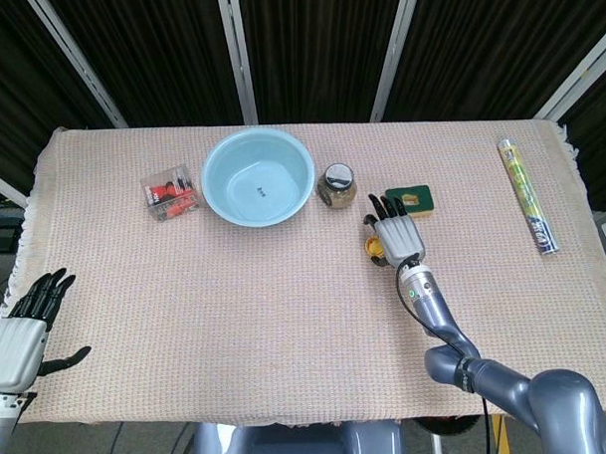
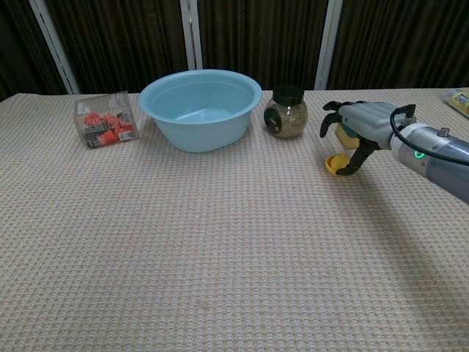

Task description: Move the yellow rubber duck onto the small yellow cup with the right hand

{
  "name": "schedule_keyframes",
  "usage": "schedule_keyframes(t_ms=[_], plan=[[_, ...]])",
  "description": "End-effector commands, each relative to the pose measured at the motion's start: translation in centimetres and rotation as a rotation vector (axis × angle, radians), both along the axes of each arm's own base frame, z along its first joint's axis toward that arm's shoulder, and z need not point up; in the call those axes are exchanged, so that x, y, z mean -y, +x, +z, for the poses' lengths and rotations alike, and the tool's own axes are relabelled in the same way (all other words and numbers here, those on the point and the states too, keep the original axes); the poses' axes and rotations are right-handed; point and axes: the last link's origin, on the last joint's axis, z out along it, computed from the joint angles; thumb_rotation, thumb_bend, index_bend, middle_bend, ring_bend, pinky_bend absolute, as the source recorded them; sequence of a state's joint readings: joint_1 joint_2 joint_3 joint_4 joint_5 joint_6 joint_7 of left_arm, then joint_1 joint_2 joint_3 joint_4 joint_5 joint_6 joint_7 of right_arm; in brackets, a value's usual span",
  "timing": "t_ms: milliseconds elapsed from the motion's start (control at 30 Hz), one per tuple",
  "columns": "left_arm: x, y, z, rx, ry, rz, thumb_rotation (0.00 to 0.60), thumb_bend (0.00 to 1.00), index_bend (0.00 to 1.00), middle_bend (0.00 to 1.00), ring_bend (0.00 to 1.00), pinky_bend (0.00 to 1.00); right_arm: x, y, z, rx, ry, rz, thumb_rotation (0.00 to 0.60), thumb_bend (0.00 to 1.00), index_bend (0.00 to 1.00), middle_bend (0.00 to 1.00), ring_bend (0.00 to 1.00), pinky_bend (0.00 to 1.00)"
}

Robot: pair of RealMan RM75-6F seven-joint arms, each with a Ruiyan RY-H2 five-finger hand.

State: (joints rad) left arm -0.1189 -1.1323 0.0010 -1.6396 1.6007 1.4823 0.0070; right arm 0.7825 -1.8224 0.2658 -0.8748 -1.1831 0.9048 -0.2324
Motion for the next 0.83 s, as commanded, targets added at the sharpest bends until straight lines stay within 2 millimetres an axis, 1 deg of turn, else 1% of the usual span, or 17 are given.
schedule_keyframes(t_ms=[33,167,267,333,433,467,533,600,667,733,833], plan=[[0.0,0.0,0.0,0.000,-0.002,0.001,0.600,0.00,0.00,0.00,0.00,0.21,0.0,0.1,0.4,-0.013,-0.006,0.020,0.600,0.09,0.23,0.00,0.00,0.00],[0.0,-0.1,0.0,0.003,-0.003,0.005,0.600,0.00,0.00,0.00,0.00,0.21,-1.0,0.0,1.9,-0.046,-0.007,0.087,0.600,0.01,0.21,0.00,0.00,0.00],[0.0,-0.2,0.2,-0.003,0.007,0.004,0.600,0.00,0.00,0.00,0.00,0.21,-2.8,-1.0,3.6,-0.093,0.005,0.143,0.600,0.00,0.20,0.00,0.00,0.00],[0.1,-0.3,0.3,-0.008,0.015,0.002,0.600,0.00,0.00,0.00,0.00,0.21,-4.4,-1.9,4.7,-0.113,0.011,0.161,0.600,0.00,0.20,0.00,0.00,0.00],[0.1,-0.4,0.4,-0.019,0.024,0.002,0.600,0.00,0.00,0.00,0.00,0.21,-7.7,-3.6,6.9,-0.122,0.029,0.139,0.600,0.00,0.20,0.00,0.00,0.00],[0.2,-0.5,0.5,-0.020,0.025,0.005,0.600,0.00,0.00,0.00,0.00,0.21,-9.2,-4.3,8.0,-0.127,0.032,0.121,0.600,0.00,0.20,0.00,0.00,0.00],[0.2,-0.6,0.6,-0.021,0.030,0.009,0.600,0.00,0.00,0.00,0.00,0.21,-11.1,-5.2,9.5,-0.132,0.028,0.089,0.600,0.00,0.20,0.00,0.00,0.00],[0.3,-0.8,0.6,-0.029,0.036,0.017,0.600,0.00,0.00,0.00,0.00,0.21,-13.8,-6.3,11.8,-0.140,0.017,0.032,0.600,0.00,0.21,0.00,0.00,0.00],[0.3,-0.9,0.7,-0.032,0.040,0.024,0.600,0.00,0.00,0.00,0.00,0.21,-15.8,-7.2,13.8,-0.150,-0.008,-0.027,0.600,0.00,0.21,0.00,0.00,0.00],[0.4,-1.0,0.7,-0.035,0.043,0.031,0.600,0.00,0.00,0.00,0.00,0.21,-17.7,-7.7,15.3,-0.132,-0.032,-0.079,0.600,0.00,0.21,0.00,0.00,0.00],[0.6,-1.0,0.8,-0.044,0.044,0.036,0.600,0.00,0.00,0.00,0.00,0.21,-19.8,-8.2,16.8,-0.086,-0.064,-0.120,0.600,0.00,0.22,0.00,0.00,0.00]])
